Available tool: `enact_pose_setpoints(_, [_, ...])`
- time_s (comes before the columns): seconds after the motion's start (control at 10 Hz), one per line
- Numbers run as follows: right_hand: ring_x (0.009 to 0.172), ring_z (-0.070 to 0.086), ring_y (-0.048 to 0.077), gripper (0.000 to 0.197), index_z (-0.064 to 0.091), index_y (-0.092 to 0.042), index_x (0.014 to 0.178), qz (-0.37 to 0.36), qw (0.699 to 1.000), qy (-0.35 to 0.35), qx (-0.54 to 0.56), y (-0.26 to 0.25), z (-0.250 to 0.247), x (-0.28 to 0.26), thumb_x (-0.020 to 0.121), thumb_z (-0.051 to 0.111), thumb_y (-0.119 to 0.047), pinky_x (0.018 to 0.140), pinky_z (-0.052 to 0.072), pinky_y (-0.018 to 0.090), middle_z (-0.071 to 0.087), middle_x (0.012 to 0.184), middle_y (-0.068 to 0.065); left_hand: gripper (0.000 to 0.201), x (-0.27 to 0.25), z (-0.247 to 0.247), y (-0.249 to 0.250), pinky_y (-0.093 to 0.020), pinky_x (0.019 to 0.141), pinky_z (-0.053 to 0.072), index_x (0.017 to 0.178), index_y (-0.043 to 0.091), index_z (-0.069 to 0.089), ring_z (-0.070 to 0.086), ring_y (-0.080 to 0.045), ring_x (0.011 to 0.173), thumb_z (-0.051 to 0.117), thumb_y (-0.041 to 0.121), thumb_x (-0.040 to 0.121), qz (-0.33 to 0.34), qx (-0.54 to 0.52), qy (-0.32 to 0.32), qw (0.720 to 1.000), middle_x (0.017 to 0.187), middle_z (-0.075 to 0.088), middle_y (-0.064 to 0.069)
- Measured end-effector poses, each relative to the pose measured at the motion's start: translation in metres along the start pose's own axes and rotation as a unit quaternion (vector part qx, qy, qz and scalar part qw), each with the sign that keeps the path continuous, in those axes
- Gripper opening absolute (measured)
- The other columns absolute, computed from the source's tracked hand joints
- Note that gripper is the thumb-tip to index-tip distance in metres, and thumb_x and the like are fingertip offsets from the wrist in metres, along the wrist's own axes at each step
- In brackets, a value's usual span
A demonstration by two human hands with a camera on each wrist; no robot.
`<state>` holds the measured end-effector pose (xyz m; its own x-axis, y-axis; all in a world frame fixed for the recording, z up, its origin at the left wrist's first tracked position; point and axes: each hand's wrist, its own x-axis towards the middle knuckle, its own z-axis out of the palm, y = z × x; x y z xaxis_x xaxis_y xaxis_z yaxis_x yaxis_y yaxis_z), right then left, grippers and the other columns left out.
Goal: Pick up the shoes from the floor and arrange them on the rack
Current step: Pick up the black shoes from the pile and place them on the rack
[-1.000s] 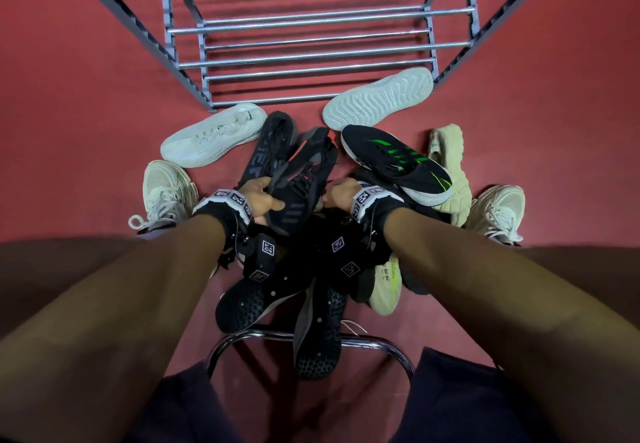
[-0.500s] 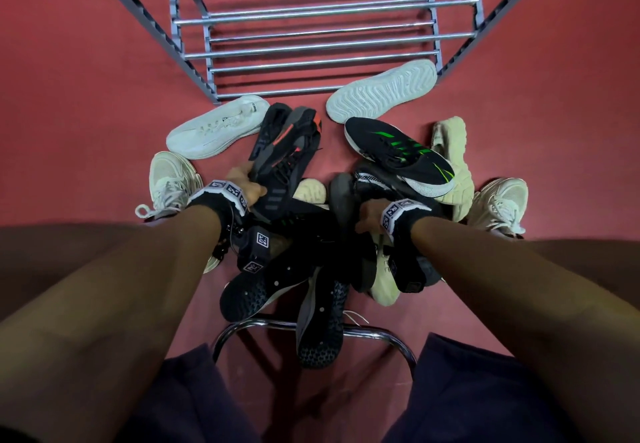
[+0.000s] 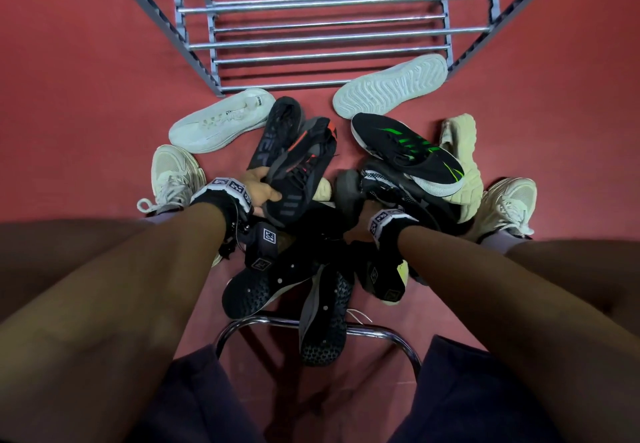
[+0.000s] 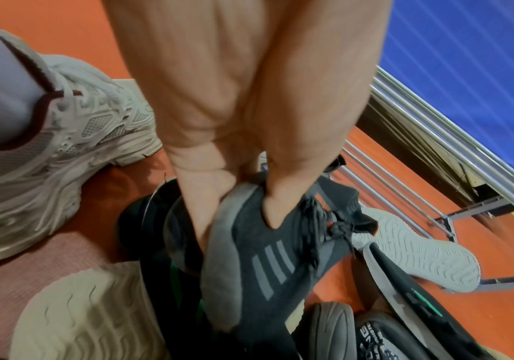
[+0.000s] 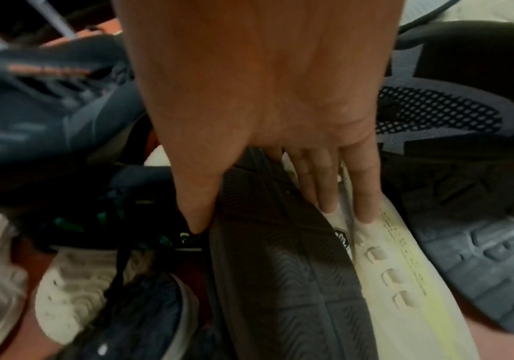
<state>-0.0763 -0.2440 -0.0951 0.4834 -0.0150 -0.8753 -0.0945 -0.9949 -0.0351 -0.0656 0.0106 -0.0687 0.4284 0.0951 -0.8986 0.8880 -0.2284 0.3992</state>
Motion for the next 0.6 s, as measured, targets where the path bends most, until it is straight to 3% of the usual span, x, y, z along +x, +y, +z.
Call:
enact_pose_setpoints(0.1, [0.124,0.051,0.036,0.065,0.051,-0.002,0.132,-0.015,0.993,-0.075,0.089,0.015,-0.025,0.001,0.076,0.076,-0.024,0.098,0.043,0.038,0.054,0.134,0.020,0.057,-0.007,0.002,-0.001,-0.051,0.073,0.059,0.127,0.029,0.057,0.069,-0.033,0.095,0.067,-0.005,0.083,-0.020,0.027,-0.023,0.999,0.111,0.068,-0.006])
enact_pose_setpoints(0.2, [0.120,0.054,0.034,0.055,0.052,-0.001,0.133,-0.032,0.984,-0.102,0.146,0.037,-0.051,0.001,0.081,0.068,-0.012,0.095,0.046,0.033,0.056,0.131,0.017,0.061,0.015,0.000,-0.015,-0.054,0.081,0.057,0.128,0.031,0.056,0.069,-0.032,0.097,0.072,0.000,0.078,-0.018,0.042,-0.042,0.998,0.115,0.069,-0.004])
enact_pose_setpoints(0.3, [0.082,0.059,0.026,0.047,0.058,-0.007,0.122,-0.042,0.956,-0.127,0.260,0.053,-0.061,-0.004,0.076,0.064,0.000,0.058,0.051,0.020,0.059,0.102,0.013,0.059,0.009,0.001,-0.012,-0.051,0.085,0.057,0.125,0.031,0.057,0.069,-0.030,0.099,0.074,0.004,0.076,-0.023,0.051,-0.048,0.997,0.114,0.070,-0.003])
enact_pose_setpoints(0.4, [0.073,0.057,0.029,0.038,0.067,-0.010,0.084,-0.030,0.927,-0.100,0.360,0.057,-0.057,0.002,0.049,0.057,-0.001,0.057,0.044,0.029,0.060,0.078,0.017,0.051,-0.001,0.006,-0.003,-0.045,0.080,0.059,0.124,0.024,0.057,0.070,-0.030,0.096,0.068,-0.003,0.083,-0.026,0.005,-0.045,0.999,0.109,0.070,-0.006])
enact_pose_setpoints(0.5, [0.080,0.058,0.033,0.038,0.068,-0.011,0.075,-0.020,0.924,-0.084,0.373,0.062,-0.045,0.033,0.040,0.056,-0.004,0.068,0.046,0.041,0.062,0.083,0.021,0.047,-0.003,0.012,-0.001,-0.044,0.077,0.059,0.126,0.021,0.056,0.069,-0.033,0.098,0.064,-0.005,0.087,-0.033,-0.017,-0.064,0.997,0.112,0.070,-0.010])
enact_pose_setpoints(0.6, [0.072,0.057,0.031,0.048,0.066,-0.003,0.088,-0.009,0.944,-0.070,0.321,0.059,-0.048,0.036,0.040,0.056,-0.006,0.057,0.047,0.034,0.061,0.080,0.020,0.045,-0.006,0.018,0.005,-0.044,0.079,0.058,0.129,0.018,0.054,0.069,-0.032,0.099,0.060,-0.004,0.090,-0.039,-0.032,-0.080,0.996,0.118,0.068,-0.009])
